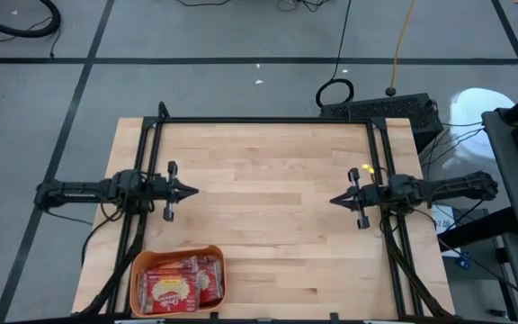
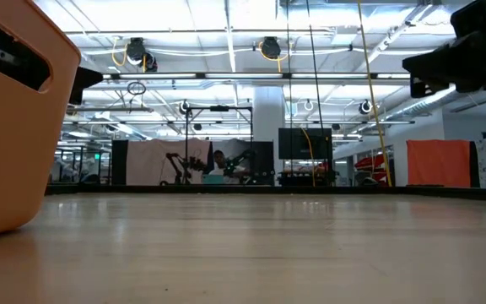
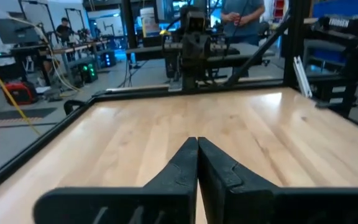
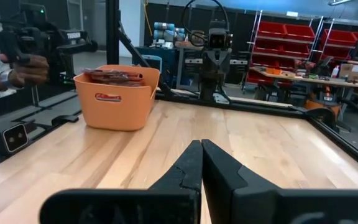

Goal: Sort popcorn bags into baskets
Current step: Return to Home Position

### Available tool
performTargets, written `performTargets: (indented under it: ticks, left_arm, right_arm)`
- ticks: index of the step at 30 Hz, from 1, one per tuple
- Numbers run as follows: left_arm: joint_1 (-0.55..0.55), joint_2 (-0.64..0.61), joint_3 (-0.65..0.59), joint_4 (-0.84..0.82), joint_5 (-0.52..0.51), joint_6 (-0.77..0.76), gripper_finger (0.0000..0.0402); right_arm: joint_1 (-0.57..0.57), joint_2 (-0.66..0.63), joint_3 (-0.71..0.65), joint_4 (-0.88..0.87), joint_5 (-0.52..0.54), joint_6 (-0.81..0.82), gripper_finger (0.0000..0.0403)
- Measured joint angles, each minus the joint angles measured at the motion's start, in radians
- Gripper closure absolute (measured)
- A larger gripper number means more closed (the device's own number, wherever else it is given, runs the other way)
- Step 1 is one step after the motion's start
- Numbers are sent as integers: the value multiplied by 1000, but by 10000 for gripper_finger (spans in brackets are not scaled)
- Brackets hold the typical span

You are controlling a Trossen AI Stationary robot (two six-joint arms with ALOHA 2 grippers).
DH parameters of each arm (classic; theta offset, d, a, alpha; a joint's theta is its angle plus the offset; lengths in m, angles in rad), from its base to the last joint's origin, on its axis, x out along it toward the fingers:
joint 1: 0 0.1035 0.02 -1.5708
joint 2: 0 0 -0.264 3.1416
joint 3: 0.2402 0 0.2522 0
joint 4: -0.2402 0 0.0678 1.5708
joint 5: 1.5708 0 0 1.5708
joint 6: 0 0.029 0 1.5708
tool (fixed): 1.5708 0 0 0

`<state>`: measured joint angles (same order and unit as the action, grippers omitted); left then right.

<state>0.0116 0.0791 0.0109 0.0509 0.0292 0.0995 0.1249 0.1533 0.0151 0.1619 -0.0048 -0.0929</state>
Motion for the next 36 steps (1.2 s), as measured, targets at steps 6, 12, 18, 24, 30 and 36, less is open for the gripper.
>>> performTargets:
  ticks: [6,12,18,24,30,36]
  left_arm:
    - [0,-53,0,-38,-7,26,393]
    - [2,-54,0,-38,-12,30,393]
    - [2,-55,0,-39,-20,48,395]
    - [2,-54,0,-40,-22,43,389]
    - [2,-54,0,-42,-30,51,397]
    - [2,-54,0,-42,-29,31,392]
  right_arm:
    - [0,-118,0,-90,-1,-4,403]
    - [0,-152,0,-112,1,-40,403]
    - [0,-152,0,-130,6,-37,403]
    - [-11,-151,0,-132,30,-17,403]
    - [-20,-150,0,-124,30,-23,403]
    - [-20,-150,0,-124,30,-24,403]
